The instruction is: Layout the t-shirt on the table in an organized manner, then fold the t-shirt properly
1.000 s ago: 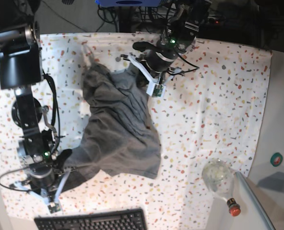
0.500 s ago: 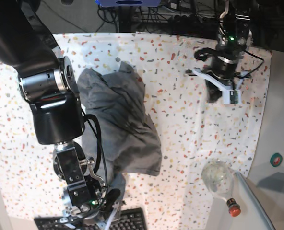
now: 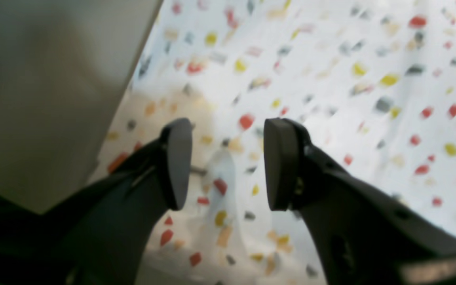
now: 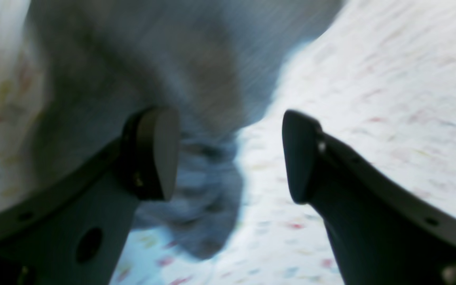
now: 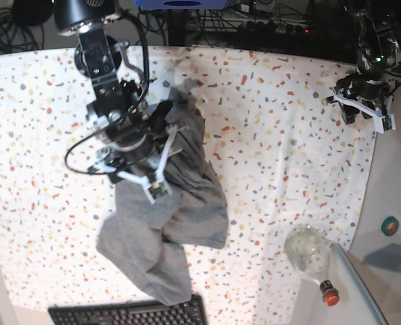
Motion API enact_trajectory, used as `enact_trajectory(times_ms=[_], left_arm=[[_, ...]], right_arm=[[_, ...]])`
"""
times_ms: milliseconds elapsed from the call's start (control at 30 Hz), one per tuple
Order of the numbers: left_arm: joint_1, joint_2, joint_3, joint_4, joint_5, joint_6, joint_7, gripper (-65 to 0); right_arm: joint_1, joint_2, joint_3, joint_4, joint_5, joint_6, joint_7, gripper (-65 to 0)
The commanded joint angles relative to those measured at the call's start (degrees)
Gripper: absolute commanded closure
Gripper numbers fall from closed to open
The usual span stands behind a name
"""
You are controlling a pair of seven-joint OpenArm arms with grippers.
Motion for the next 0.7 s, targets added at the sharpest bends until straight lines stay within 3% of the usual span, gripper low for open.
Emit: enact_trajectory(times_ms=[0, 167, 500, 667], left_arm=[[-0.3, -1.8, -1.8, 0.4, -2.9, -0.7, -1.8, -29.1], [0.2, -6.3, -5.3, -4.0, -12.4, -2.0, -1.7, -28.8], [-0.2, -6.4, -5.0, -4.6, -12.6, -2.1, -1.7, -29.1], [-3.8, -5.9, 5.0, -1.2, -12.6, -1.9, -1.7, -29.1]], right_arm=[[-0.7, 0.5, -0.9, 1.2, -0.6, -0.3, 1.5, -37.7], [-6.5, 0.4, -4.8, 1.1, -0.6, -0.4, 3.9, -37.7], [-2.4, 0.1, -10.9, -4.7, -0.6, -0.4, 7.0, -37.7], [-3.1, 0.3, -14.2, -6.8, -0.6, -0.4, 7.0, -37.7]])
